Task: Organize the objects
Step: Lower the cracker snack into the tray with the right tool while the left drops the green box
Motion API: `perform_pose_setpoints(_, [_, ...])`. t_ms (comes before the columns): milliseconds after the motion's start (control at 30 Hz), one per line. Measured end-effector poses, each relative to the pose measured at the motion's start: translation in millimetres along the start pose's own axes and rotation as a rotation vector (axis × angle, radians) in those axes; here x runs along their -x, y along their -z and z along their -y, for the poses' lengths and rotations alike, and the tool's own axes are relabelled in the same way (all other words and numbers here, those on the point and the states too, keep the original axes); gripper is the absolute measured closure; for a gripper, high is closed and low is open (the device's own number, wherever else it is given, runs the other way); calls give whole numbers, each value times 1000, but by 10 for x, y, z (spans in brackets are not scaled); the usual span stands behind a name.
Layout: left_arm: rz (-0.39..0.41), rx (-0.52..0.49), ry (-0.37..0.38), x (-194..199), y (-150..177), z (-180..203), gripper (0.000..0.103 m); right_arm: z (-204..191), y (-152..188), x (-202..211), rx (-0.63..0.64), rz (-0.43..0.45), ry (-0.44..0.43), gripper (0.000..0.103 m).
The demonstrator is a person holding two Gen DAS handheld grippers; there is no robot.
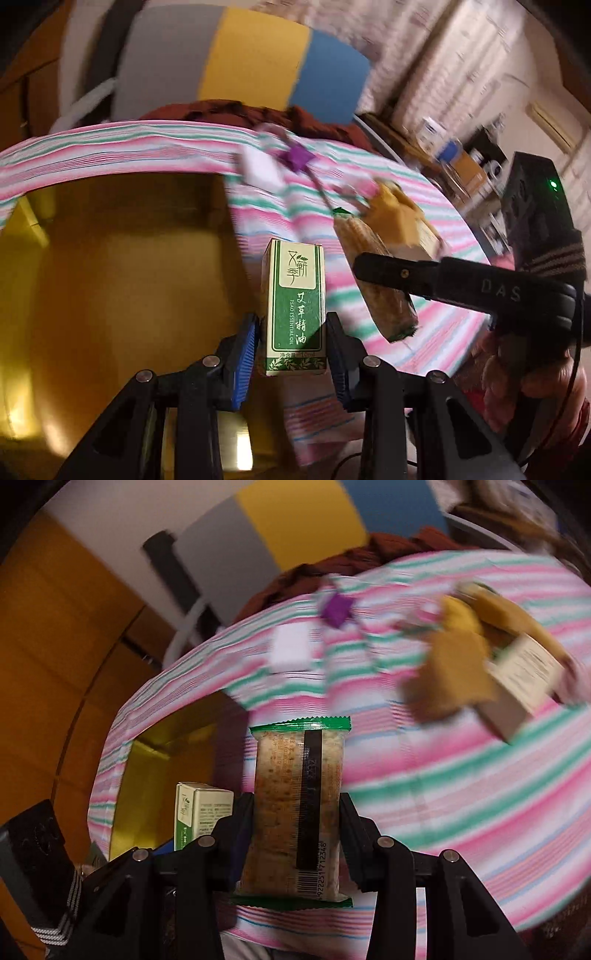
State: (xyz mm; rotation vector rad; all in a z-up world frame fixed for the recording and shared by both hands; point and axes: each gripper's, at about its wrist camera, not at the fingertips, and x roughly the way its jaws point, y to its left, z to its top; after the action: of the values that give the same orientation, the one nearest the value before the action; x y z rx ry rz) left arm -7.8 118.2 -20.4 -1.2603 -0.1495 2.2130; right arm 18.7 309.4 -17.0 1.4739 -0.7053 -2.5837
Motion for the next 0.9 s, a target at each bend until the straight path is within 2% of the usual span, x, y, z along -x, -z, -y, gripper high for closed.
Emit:
perform_pose_setpoints(233, [14, 130, -98, 138, -114, -785, 67, -783, -71, -433, 144, -47, -39, 59])
perform_pose_setpoints(367, [-33, 208, -158, 49, -210, -1304, 67, -1160, -123, -816, 213, -92, -26, 59])
perform_pose_setpoints(500, [-66, 264, -209, -53, -307, -1708, 67, -1359, -204, -1308, 187, -180, -28, 59])
perform_pose_setpoints(567, [-74, 277, -231, -69, -352, -1840, 67, -1432, -248, -1479, 168, -193, -34, 58])
perform_pose_setpoints(633, [-74, 278, -250, -74, -411, -1939, 67, -1483, -301, -1586, 119, -184, -63, 54])
perform_pose_setpoints(667, [-77, 278, -261, -78, -425, -1967, 67, -1476, -337, -1635, 68, -178, -106, 51])
perform_pose_setpoints(733, [-76, 280, -281, -78, -466, -2035, 67, -1479, -369, -1669, -11, -180, -187, 33])
perform_pose_setpoints(800, [-77, 276, -261, -79, -513, -2053, 67, -1493, -361, -1628, -36, -170, -212, 29])
perform_pose_setpoints(900, [-79, 255, -279, -95, -575, -2041, 67, -1542, -293, -1492, 25, -155, -215, 29])
